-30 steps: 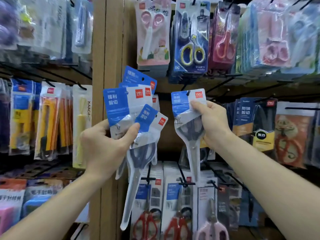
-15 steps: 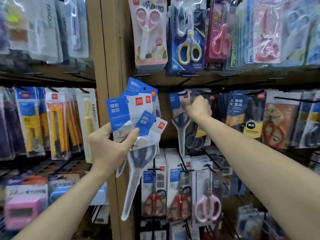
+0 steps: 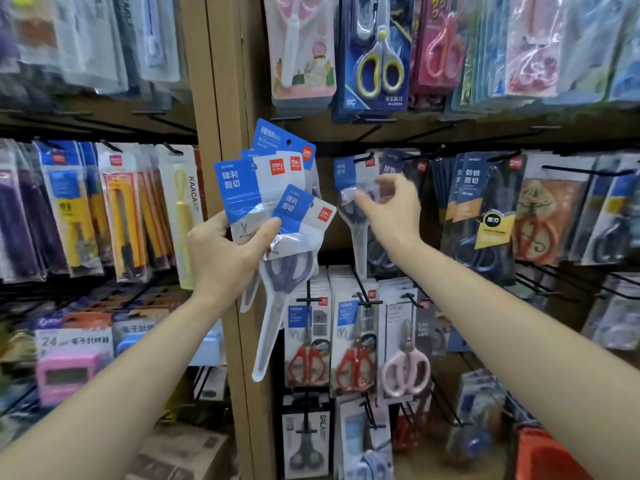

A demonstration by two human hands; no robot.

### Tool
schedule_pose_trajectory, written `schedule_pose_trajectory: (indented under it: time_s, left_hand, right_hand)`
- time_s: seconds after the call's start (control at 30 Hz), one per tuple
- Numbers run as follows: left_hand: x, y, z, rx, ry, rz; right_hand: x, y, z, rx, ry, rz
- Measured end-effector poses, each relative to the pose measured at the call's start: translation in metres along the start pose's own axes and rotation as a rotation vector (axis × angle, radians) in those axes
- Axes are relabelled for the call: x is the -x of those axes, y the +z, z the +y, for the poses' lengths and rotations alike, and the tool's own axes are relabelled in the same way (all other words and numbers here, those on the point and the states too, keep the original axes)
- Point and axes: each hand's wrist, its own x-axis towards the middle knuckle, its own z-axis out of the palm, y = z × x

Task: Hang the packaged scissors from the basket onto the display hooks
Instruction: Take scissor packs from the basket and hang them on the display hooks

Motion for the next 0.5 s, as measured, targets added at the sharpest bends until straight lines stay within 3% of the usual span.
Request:
schedule_pose_trajectory:
  time_s: [0.1, 0.17, 0.5]
  left_hand:
    - [0.000, 0.001, 0.001, 0.025, -0.031, -0.006]
    - [0.001, 0.000, 0.002, 0.038, -0.043, -0.012]
    - [0.003, -0.002, 0.014, 0.073, -0.071, -0.019]
  right_hand:
    - [0.035, 0.005, -0.012, -0.314, 0.177, -0.419]
    - [0.045, 0.010, -0.022, -0.488, 0.244, -0.511]
    - [0.048, 0.012, -0.040, -0.777, 0.288, -0.448]
